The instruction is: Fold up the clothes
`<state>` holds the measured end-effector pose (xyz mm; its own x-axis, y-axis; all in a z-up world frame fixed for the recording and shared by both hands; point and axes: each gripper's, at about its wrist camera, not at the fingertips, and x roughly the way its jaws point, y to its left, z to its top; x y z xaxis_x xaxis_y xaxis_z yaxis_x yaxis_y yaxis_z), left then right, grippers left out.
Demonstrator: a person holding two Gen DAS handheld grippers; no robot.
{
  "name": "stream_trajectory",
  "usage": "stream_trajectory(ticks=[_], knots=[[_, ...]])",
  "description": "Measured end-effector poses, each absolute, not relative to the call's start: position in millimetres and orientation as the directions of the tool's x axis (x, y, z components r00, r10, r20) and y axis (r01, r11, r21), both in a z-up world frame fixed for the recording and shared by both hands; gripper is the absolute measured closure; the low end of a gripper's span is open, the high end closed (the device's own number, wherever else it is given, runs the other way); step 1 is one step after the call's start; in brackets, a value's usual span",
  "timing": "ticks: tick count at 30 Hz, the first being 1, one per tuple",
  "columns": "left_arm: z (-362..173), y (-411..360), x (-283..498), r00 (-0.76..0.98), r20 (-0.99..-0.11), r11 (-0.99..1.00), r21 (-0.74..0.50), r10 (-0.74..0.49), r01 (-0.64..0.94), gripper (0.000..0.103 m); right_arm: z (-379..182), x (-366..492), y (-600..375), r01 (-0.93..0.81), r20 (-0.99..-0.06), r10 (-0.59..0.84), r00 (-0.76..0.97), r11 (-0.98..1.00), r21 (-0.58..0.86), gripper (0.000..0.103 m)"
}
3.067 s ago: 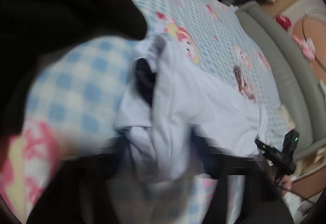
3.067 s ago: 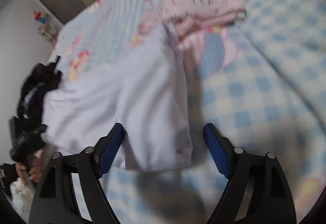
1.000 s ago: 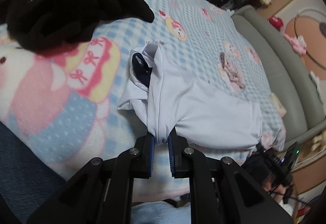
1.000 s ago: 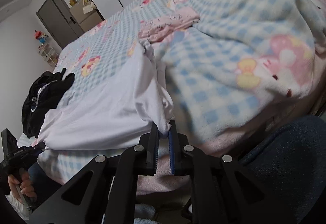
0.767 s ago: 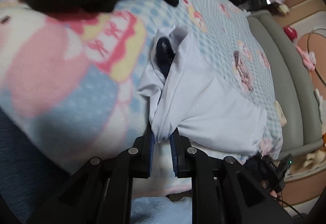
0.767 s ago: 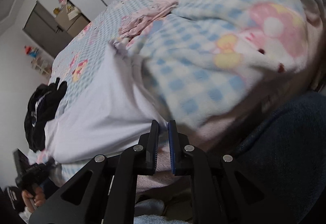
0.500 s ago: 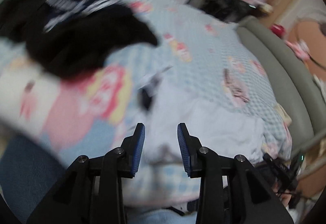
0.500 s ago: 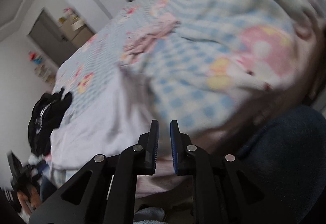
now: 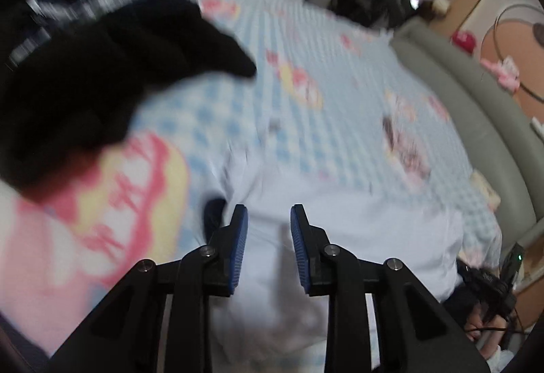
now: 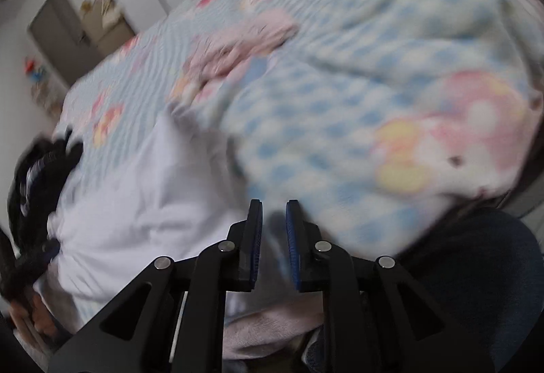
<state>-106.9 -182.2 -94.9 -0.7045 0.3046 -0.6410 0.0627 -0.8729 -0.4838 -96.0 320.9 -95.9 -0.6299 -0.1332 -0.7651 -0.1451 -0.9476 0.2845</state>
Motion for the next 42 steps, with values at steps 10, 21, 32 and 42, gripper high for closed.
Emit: stream_trajectory(ticks=[10,21,32,42], knots=[[-90.4,-132.1,-145.1,-0.668,-0.694,-0.951,-0.303,0.269,-0.068,0.061,-61.3,-121.9,262.2,0.09,-0.706,-0.196,-0.68,-0.979,0.185,0.075],[-94.6,-160.2,-135.7,-0.728,-0.677,-0.963,-0.254,0.112,0.088,0.077,-101.1,-151.5,288.1,-0.034,-0.723,-0.153,-0.674,-0.971,0.237,0.103],[-72.8,-95.5,-100.6,-0.785,-0.612,-0.985,-0.175,0.099,0.012,0.041,-67.2,-108.5,235.2,0.083,-0.557,-0.104,-0.824,-0.995,0.062,0.078],[-111.9,-55.8,-117.7,-0.627,-0.726,-0.959,-0.234,0.283,-0.161,0.042,-120.2,-107.5,181.8,0.177,-0.71,-0.044,-0.703,-0.978,-0.114,0.07]])
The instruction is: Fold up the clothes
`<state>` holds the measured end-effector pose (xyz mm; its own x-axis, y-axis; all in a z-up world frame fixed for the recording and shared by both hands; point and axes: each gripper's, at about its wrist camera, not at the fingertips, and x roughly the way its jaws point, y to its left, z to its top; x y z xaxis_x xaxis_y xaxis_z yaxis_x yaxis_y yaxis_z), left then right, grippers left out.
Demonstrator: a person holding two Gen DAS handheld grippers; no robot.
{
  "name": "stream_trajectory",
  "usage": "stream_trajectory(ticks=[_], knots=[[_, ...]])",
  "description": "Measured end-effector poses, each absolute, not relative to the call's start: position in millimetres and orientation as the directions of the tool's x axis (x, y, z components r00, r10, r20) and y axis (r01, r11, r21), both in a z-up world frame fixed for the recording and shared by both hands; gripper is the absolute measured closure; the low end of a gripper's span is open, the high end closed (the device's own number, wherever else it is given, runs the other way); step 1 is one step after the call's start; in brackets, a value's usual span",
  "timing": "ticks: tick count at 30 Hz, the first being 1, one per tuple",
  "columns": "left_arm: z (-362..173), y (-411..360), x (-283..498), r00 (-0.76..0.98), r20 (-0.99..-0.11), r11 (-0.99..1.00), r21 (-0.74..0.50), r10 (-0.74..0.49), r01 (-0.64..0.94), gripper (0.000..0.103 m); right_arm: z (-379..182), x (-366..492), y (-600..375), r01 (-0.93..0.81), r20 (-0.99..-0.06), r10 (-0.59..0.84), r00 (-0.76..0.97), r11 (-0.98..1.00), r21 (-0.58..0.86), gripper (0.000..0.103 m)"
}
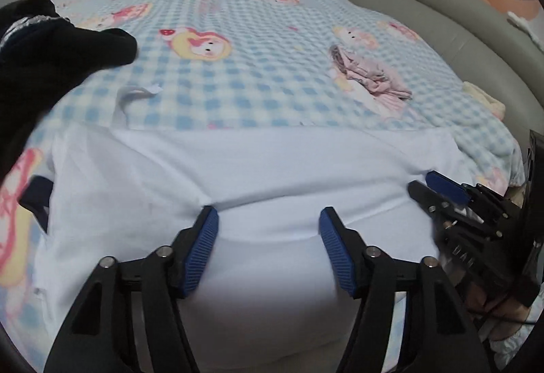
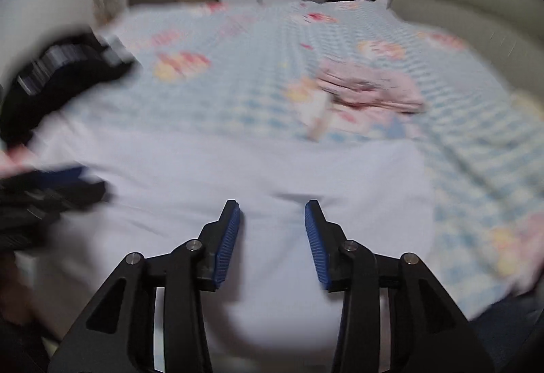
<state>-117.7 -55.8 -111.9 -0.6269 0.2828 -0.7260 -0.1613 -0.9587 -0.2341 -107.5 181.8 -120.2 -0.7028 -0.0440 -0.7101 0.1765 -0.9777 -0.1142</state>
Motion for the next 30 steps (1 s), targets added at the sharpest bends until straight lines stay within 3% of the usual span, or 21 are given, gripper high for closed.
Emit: stream_trajectory(ticks=[3,6,8,11,16,20,26,30], knots=[[-104.6,-68.4,-115.6,-0.665,-0.732,-0.988,-0.127,0.15,-0.084,0.041,-115.0,-106.6,202.4,0.124,-0.709,-0.028,-0.705,-0.989,-0.084,0.07],[-108.9,-97.8,-117.8,-0.639,-0.761,-0.988,-0.155,0.111,0.014,0.046,-111.6,-111.4,233.2,0.04,-0.721,-0.006,-0.693,-0.999,-0.03,0.065],[-102.4,-103.4,-109.4,-0.654,-0.744,-0.982,-0.191,0.137,0.012,0.049,-110.9,-115.8,252.0,-0.01,-0.738,-0.014,-0.675,-1.0,0.027,0.065],[-92.6,-111.8,-96.8,-0.676,-0.716,-0.97,-0.244,0.175,0.008,0.045,-107.2,-114.6,264.3,-0.043,-0.738,0.014,-0.674,-0.999,0.021,0.072],[-80.1,-124.5,-77.7,-0.7,-0.675,-0.945,-0.326,0.233,0.001,0.041,-86.3,-94.0,267.9,0.01,-0.677,-0.1,-0.729,-0.991,0.135,0.07],[-118.1,-117.0,-95.0,-0.567,-0.788,-0.948,-0.315,0.239,0.038,0.041,-93.4,-91.8,253.3,0.104,-0.704,-0.218,-0.676,-0.974,0.202,0.068],[-106.7,-113.8,-87.3,-0.632,-0.771,-0.984,-0.163,0.083,0.07,0.041,-105.9,-95.7,250.2,0.06,-0.755,-0.155,-0.637,-0.987,0.152,0.071],[-102.4,-155.5,-74.5,-0.652,-0.758,-0.946,-0.21,-0.003,0.249,0.041,-102.2,-90.6,279.0,-0.066,-0.751,-0.071,-0.657,-0.986,0.151,0.068]])
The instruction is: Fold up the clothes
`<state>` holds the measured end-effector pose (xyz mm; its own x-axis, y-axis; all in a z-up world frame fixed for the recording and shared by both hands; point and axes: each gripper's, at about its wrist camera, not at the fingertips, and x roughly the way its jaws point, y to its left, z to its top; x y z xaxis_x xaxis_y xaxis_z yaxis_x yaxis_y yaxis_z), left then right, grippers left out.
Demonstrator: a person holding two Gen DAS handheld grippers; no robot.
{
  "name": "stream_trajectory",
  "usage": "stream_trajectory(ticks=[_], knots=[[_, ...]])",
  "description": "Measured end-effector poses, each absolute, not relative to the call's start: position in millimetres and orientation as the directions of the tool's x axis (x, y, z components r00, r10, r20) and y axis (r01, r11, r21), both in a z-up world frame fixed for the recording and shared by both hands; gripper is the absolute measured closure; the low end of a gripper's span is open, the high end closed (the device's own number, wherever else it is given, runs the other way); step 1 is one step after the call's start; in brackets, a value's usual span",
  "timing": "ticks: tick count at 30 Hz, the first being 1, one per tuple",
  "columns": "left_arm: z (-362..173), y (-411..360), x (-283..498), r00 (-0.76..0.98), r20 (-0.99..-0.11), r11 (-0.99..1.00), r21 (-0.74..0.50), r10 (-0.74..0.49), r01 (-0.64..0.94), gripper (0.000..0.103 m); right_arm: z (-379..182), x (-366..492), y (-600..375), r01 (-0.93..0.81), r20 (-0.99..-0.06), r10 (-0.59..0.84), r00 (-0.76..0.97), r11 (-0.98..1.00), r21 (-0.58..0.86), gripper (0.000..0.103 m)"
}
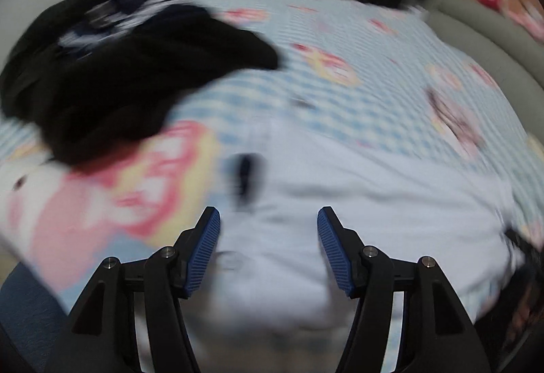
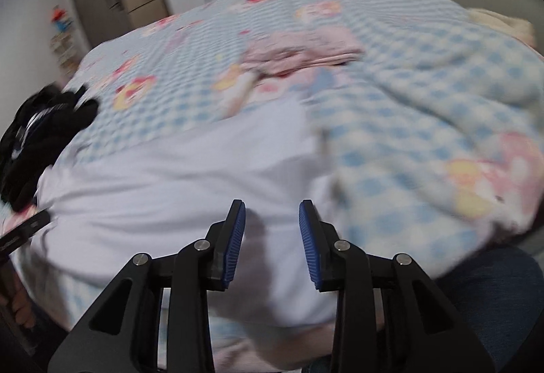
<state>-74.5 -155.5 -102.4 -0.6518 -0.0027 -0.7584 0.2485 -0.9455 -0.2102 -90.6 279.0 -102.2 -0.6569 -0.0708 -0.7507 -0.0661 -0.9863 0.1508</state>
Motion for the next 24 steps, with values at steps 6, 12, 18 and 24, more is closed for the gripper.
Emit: stream_trajectory(ticks=[6,12,18,24], knots=[[-101.1,-152.9,-73.0,-0.662,-0.748,-0.948,-0.243,0.05,0.204,0.041,-91.6,-80.6,275.9,0.034,-0.71,-0.197,-0.677,-0.971,0.237,0.067],[-107.0,-145.5,-76.0,-0.622,-0.771,-0.962,-0.045,-0.138,0.269,0.041,-103.1,-84.8,266.1,0.014,-0.755,-0.154,-0.637,-0.982,0.188,0.061],[-91.9,-159.6,-61.1,-0.698,-0.715,-0.953,-0.226,0.02,0.204,0.041,-99.9,-82.4,296.0,-0.084,-0.732,-0.163,-0.661,-0.954,0.288,0.064],[-100.6,-152.0,-62.4,-0.653,-0.755,-0.96,-0.216,0.051,0.175,0.041,-97.9,-79.2,295.6,-0.106,-0.742,-0.116,-0.661,-0.964,0.245,0.061]])
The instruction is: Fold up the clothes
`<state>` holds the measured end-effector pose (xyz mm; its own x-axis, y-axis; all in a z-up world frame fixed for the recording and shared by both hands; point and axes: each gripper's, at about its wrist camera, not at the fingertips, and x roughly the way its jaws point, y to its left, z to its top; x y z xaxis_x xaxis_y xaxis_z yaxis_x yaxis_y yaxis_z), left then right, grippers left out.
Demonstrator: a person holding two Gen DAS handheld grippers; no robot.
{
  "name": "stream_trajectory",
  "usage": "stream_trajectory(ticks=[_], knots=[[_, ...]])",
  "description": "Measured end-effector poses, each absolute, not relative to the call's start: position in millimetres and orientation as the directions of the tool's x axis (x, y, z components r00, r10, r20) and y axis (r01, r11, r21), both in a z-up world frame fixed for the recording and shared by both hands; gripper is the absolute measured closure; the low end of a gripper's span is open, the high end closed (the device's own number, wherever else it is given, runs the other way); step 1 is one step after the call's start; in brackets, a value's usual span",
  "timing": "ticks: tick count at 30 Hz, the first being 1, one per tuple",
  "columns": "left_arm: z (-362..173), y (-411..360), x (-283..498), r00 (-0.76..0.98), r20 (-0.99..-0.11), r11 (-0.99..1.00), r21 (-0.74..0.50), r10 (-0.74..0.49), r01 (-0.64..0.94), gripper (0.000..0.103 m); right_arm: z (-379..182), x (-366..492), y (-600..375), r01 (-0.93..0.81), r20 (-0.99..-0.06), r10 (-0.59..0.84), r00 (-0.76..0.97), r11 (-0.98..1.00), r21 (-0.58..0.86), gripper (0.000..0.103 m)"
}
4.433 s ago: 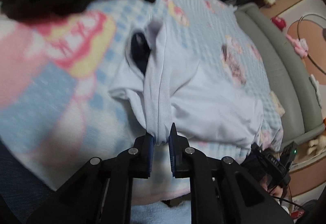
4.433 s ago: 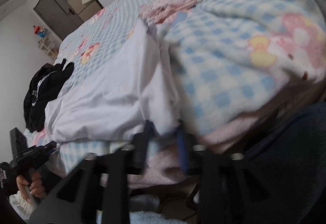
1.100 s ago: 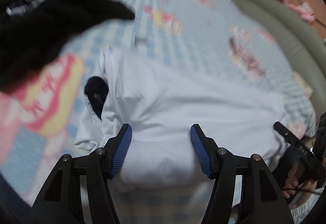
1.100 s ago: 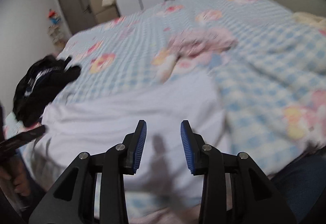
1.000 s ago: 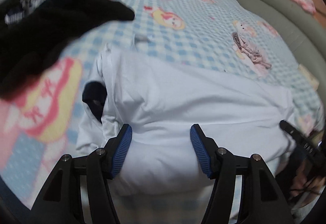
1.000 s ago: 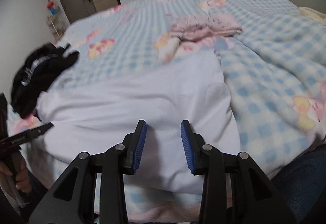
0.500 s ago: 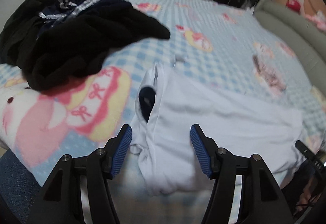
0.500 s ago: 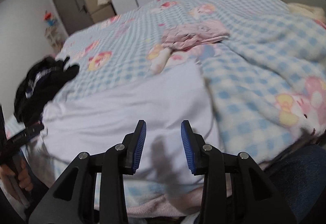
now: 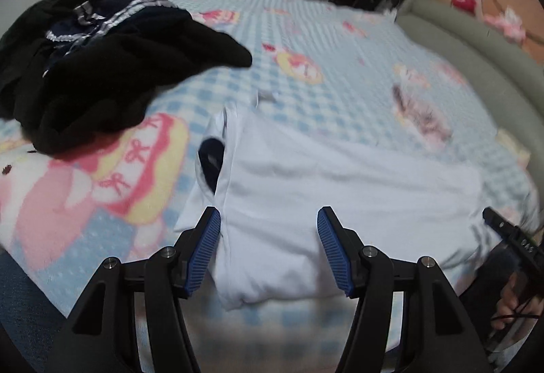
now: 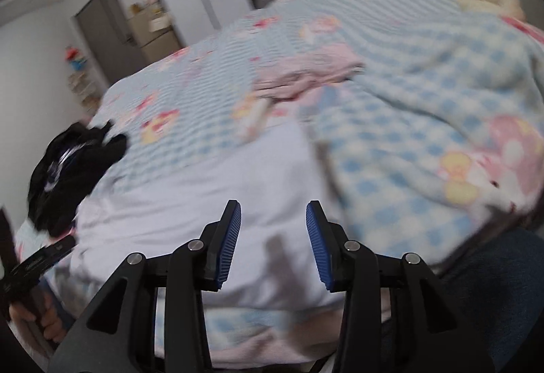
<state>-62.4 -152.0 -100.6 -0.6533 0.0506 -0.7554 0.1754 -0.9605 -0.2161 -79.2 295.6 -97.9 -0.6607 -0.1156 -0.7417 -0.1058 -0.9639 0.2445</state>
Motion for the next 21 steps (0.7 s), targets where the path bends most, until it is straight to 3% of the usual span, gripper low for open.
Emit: stream_trajectory(ticks=[7,10,16,17,20,21], knots=[[-103.7,-162.7,-53.6,-0.625,-0.781,-0.952,-0.187,-0.006,0.242,0.049,-97.2,-76.2,292.5,-0.124,-0.756,-0.06,-0.652,-0.975,0.184,0.072],[-103.9,-183.7,-41.2,-0.644,-0.756,-0.902,-0.354,0.12,0.248,0.049,-97.0,-75.0,291.2,-0.131,-0.761,-0.036,-0.648,-0.979,0.158,0.066],[-122.8,-182.1,-35.7,-0.601,-0.731,-0.828,-0.526,0.323,0.194,0.049,-100.6,-59.7,307.0,-0.094,-0.752,-0.202,-0.628,-0.939,0.331,0.051],[-124.9,-181.0,-38.1,-0.597,-0.73,-0.823,-0.535,0.334,0.193,0.051,-104.3,-61.6,304.9,-0.093,-0.761,-0.203,-0.616,-0.94,0.327,0.049],[-127.0,-168.9,-44.4,-0.575,-0.733,-0.833,-0.532,0.364,0.152,0.078,-113.5,-66.7,299.5,-0.098,-0.787,-0.191,-0.586,-0.948,0.303,0.049],[-126.7,-163.3,-46.0,-0.564,-0.741,-0.844,-0.519,0.366,0.135,0.079,-115.1,-66.8,298.0,-0.099,-0.793,-0.185,-0.581,-0.95,0.295,0.051]])
